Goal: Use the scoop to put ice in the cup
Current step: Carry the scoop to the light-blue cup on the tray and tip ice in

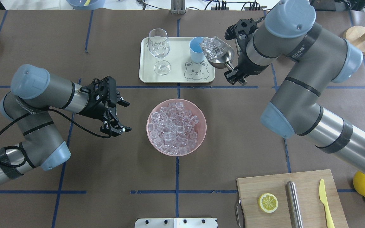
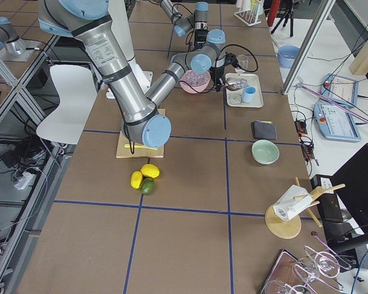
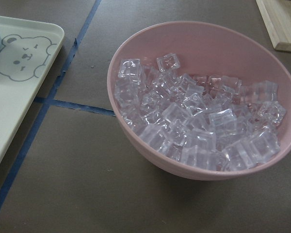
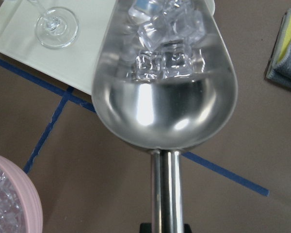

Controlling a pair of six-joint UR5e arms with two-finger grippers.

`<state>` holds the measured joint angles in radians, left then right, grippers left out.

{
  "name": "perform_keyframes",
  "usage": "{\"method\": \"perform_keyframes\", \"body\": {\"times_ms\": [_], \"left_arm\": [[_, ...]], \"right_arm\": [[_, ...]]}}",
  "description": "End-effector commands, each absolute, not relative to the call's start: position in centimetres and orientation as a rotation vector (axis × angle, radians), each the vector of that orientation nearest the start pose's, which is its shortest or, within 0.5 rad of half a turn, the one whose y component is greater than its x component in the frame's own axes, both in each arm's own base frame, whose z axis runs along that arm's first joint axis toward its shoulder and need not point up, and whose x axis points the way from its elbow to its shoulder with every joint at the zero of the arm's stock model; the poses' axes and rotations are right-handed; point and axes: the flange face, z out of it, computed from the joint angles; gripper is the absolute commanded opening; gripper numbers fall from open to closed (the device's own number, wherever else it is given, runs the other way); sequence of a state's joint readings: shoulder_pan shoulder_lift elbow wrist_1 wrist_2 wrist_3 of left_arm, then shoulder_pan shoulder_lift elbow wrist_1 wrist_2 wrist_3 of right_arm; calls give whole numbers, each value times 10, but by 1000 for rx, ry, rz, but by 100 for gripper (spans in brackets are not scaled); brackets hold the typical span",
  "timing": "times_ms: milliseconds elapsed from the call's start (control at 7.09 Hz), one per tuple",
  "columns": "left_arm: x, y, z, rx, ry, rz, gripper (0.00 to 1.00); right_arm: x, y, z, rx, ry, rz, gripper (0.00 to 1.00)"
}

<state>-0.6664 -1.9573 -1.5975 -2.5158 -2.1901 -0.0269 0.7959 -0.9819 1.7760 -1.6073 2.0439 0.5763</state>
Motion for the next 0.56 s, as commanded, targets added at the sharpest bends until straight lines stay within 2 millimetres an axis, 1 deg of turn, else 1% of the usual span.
{"method": "perform_keyframes", "body": {"times_ms": [0,282,423], "left_arm": [[440,-443,318,997,1119,1135,100],[439,-442,318,997,1119,1135,100],[440,-442,317,999,1120,1136,100]], "right_arm": [[-385,-532,231,215,-825,-409,0],[-385,-568,204,162,-800,-456,0],[-380,-571,210,148,-783,-484,0]]}}
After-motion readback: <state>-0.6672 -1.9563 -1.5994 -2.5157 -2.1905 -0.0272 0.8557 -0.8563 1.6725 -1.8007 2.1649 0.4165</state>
